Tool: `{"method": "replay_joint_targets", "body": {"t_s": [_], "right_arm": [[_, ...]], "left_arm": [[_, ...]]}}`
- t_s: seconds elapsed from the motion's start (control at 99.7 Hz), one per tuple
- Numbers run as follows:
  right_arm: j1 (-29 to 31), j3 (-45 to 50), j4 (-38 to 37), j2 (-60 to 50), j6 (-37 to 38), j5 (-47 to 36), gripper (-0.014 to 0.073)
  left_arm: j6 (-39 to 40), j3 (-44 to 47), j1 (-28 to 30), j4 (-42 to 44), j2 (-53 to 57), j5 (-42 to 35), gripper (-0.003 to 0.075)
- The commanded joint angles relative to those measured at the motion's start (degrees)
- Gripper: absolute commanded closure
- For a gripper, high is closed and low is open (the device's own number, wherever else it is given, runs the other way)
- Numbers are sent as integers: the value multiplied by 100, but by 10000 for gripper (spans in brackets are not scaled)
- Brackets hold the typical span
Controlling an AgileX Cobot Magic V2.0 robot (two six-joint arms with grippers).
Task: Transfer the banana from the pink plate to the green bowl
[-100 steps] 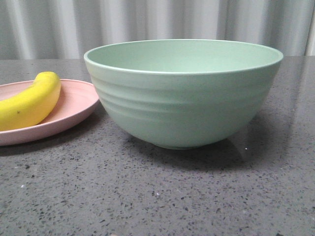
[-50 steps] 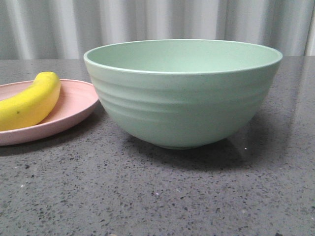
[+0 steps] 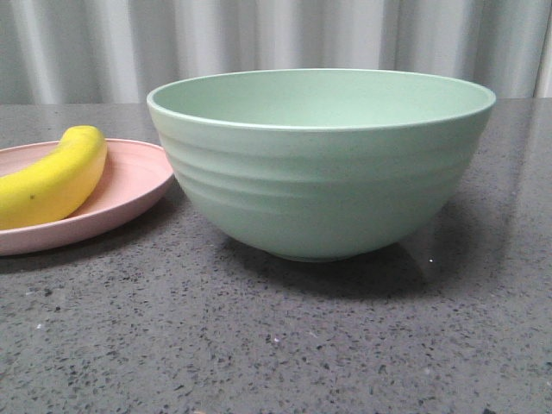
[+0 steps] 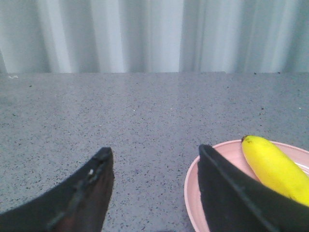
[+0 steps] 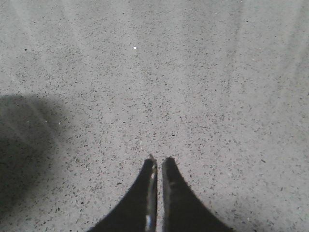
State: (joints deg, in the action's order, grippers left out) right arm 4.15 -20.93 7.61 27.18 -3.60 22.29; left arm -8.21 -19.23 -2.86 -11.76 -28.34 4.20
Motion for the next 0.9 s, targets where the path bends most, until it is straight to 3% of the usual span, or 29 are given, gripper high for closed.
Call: {"method": "replay_joint_targets", "body": {"t_s": [0.0, 0.341, 0.672, 0.893], "right_arm": [[31, -213, 18, 65, -45, -383, 657], [31, -213, 18, 65, -45, -375, 657], [31, -213, 18, 65, -45, -375, 657], [31, -213, 18, 65, -45, -375, 657]], "left_arm": [[7, -406, 0, -61, -214, -92, 349], [-172, -1370, -154, -69, -997, 1205, 349], [-284, -1687, -1569, -391, -2097, 1328, 342], [-284, -2120, -2125, -710, -3085, 1698, 305]]}}
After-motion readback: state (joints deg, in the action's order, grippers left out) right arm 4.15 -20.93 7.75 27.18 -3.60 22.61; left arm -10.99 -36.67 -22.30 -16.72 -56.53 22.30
